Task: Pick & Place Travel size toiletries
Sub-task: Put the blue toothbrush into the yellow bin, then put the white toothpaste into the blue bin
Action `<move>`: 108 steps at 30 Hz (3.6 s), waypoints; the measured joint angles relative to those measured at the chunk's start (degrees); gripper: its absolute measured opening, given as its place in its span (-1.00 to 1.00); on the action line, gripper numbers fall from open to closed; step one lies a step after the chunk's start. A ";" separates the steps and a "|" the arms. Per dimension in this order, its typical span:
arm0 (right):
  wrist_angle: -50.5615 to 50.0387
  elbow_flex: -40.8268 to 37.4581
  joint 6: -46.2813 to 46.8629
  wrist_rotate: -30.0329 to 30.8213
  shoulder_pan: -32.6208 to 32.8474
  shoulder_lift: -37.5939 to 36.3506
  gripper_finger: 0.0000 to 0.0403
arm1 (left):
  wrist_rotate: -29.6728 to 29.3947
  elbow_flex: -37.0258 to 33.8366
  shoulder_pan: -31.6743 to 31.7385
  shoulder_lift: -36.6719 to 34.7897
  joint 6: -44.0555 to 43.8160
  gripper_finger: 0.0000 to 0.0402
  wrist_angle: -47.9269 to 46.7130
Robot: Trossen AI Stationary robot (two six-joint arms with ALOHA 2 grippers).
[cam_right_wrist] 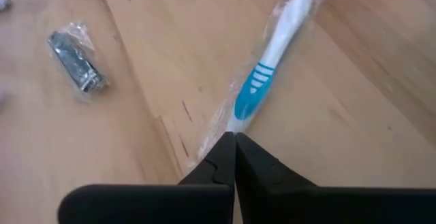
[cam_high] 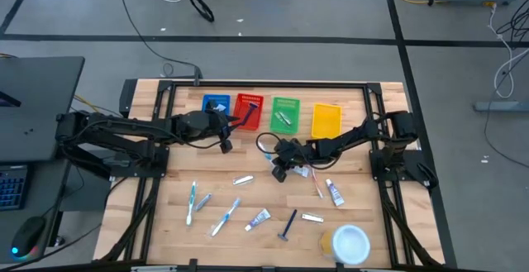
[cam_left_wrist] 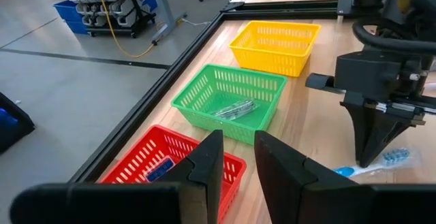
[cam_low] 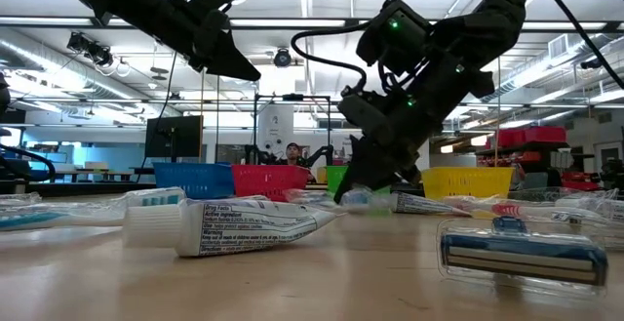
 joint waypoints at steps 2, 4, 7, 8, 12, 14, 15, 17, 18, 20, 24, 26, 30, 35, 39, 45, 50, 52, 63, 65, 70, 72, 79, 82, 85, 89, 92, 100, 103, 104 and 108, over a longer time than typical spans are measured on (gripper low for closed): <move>0.96 -0.01 -0.02 0.01 0.00 0.00 -0.98 | 0.00 0.00 0.02 0.01 0.00 -0.53 0.00; 1.54 -0.01 -0.02 -0.04 0.00 -0.06 -0.99 | 0.00 0.00 0.02 -0.01 -0.20 -0.53 0.00; 1.52 -0.06 -0.09 -0.31 0.02 -1.65 -0.99 | 0.02 0.00 0.01 0.00 -0.20 -0.53 -0.02; 1.60 -0.06 -0.23 -0.25 0.02 -2.43 -0.99 | 0.02 0.00 0.02 -0.01 -0.21 -0.53 -0.01; 0.83 -0.06 -1.69 0.32 0.02 -7.02 -0.99 | 0.02 0.00 0.02 -0.01 -0.31 -0.53 -0.02; -1.41 -0.06 -1.72 3.16 0.02 -10.44 -0.99 | 0.02 0.00 0.02 -0.01 -0.37 -0.53 -0.02; -3.03 -0.05 -1.74 5.13 0.04 -12.17 -0.99 | 0.02 0.00 0.02 0.00 -0.39 -0.53 -0.04; -8.21 -0.01 -2.16 9.83 0.04 -16.25 -0.99 | 0.04 0.00 0.01 0.01 -0.50 -0.53 -0.06; -11.23 -0.01 -2.64 12.71 0.02 -18.41 -0.99 | 0.23 0.00 0.02 0.00 -0.87 -0.53 -0.07; -17.33 0.00 -2.98 18.14 0.02 -22.60 -1.00 | 1.30 0.00 0.02 -0.01 -1.53 -0.53 -0.13; -28.74 0.01 0.96 29.22 0.00 -29.09 -1.00 | 2.67 0.00 0.00 -0.01 -1.55 -0.53 -0.12; -33.52 0.01 3.33 32.41 0.00 -30.90 -1.00 | 2.64 0.00 0.00 0.01 -1.65 -0.53 -0.18; -43.86 0.01 7.19 35.25 -0.03 -32.04 -1.00 | 2.66 0.00 0.00 -0.01 -2.91 -0.53 -0.39; -51.91 -1.85 10.09 37.36 -0.80 -31.63 -1.00 | 2.60 0.00 0.00 -0.01 -3.05 -0.53 -0.50; -51.18 -5.66 10.12 37.99 -2.88 -31.63 -1.00 | 2.59 0.00 0.00 0.02 -3.06 -0.53 -0.50; -44.63 -12.66 8.22 41.01 -6.03 -31.63 -1.00 | 2.58 0.00 0.00 0.01 -3.06 -0.53 -0.48; -33.56 -16.48 0.02 42.00 -7.66 -31.63 -1.00 | 2.56 0.00 0.00 -0.01 -3.06 -0.53 -0.44; -29.22 -17.67 -2.93 42.01 -8.25 -31.63 -1.00 | 2.54 0.00 0.00 -0.01 -3.06 -0.53 -0.42; -27.47 -19.40 -6.49 31.29 -12.50 -31.63 -0.99 | 2.56 0.00 0.00 -0.01 -3.06 -0.53 -0.42; -27.46 -19.40 -6.62 29.63 -13.13 -31.63 -0.99 | 2.56 0.00 0.00 -0.01 -3.04 -0.53 -0.42; -27.49 -19.40 -8.98 27.30 -15.17 -31.63 -0.98 | 2.56 0.00 0.00 -0.01 -3.06 -0.53 -0.42; -27.38 -19.40 -9.07 27.13 -16.01 -31.63 -0.94 | 2.56 0.00 0.00 0.01 -3.06 -0.53 -0.42; -27.22 -19.40 -10.56 24.37 -18.66 -31.63 -0.68 | 2.56 0.00 0.00 0.02 -3.06 -0.53 -0.42; -27.31 -19.40 -10.57 26.16 -19.57 -31.63 -0.59 | 2.56 0.00 0.00 -0.01 -3.05 -0.53 -0.42; -26.99 -18.96 -10.56 28.77 -19.91 -32.14 -0.54 | 2.56 0.00 0.01 0.01 -3.06 -0.53 -0.42; -26.75 -15.49 -11.01 28.54 -19.93 -33.10 -0.53 | 2.52 0.00 0.00 -0.01 -3.05 -0.53 -0.41; -26.73 -12.39 -14.66 27.01 -19.93 -33.84 -0.53 | 2.36 0.00 0.00 0.00 -3.06 -0.53 -0.37; -14.54 -8.86 -17.05 16.92 -19.89 -34.34 -0.53 | 2.91 0.00 0.02 0.00 -6.06 -0.53 0.04; -8.92 -9.49 -18.52 11.11 -19.89 -34.34 -0.53 | 6.36 0.00 0.02 0.00 -6.69 -0.53 0.04; -7.79 -9.63 -19.29 9.19 -19.89 -34.34 -0.53 | 7.70 0.00 0.00 -0.01 -7.25 -0.53 0.02; -6.78 -9.67 -22.14 2.39 -19.89 -34.34 -0.53 | 13.00 0.00 -0.01 0.02 -11.10 -0.53 0.02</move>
